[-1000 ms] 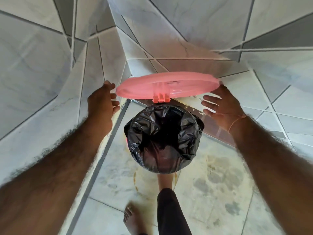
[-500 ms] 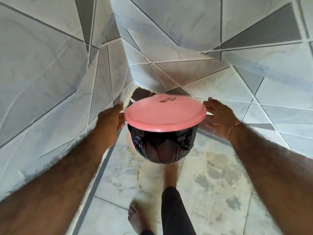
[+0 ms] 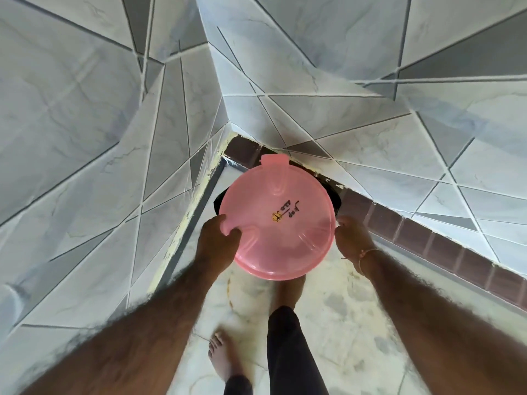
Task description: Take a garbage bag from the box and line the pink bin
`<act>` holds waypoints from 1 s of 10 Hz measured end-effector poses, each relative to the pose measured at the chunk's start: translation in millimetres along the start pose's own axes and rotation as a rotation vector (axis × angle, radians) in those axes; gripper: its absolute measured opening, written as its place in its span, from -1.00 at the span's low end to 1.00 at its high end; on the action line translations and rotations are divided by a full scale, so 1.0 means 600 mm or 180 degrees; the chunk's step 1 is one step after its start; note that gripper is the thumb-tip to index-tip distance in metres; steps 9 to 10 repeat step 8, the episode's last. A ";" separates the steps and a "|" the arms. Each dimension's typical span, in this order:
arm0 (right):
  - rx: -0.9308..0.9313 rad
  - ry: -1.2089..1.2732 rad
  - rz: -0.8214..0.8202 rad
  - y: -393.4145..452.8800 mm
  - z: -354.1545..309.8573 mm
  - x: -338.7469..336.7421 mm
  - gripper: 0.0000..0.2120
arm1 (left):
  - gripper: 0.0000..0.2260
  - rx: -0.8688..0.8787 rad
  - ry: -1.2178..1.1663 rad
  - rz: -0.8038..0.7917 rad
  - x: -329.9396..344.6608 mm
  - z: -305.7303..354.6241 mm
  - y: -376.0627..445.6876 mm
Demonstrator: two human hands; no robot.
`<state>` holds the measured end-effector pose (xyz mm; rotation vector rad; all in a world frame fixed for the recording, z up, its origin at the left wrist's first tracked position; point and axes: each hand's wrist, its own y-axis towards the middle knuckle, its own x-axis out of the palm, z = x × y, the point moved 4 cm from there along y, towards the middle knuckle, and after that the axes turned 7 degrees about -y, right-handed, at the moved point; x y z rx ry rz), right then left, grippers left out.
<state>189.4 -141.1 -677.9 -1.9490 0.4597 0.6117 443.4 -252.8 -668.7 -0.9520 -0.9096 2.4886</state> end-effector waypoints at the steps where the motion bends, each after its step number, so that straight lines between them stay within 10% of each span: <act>1: -0.0606 -0.0807 0.0350 -0.024 -0.013 0.021 -0.47 | -0.51 0.1125 0.1317 -0.0113 0.023 0.004 -0.010; 2: -0.1568 -0.1746 0.0146 -0.052 -0.024 0.074 -0.43 | -0.49 0.1966 0.2460 -0.0640 0.064 -0.008 -0.023; 4: -0.1659 -0.2770 -0.0521 -0.068 -0.012 0.132 -0.20 | -0.47 0.1746 0.2974 -0.0927 0.086 -0.016 -0.025; 10: -0.1785 -0.2516 -0.0011 -0.135 -0.085 0.052 -0.30 | -0.47 0.2079 0.2826 -0.0566 0.012 0.051 -0.084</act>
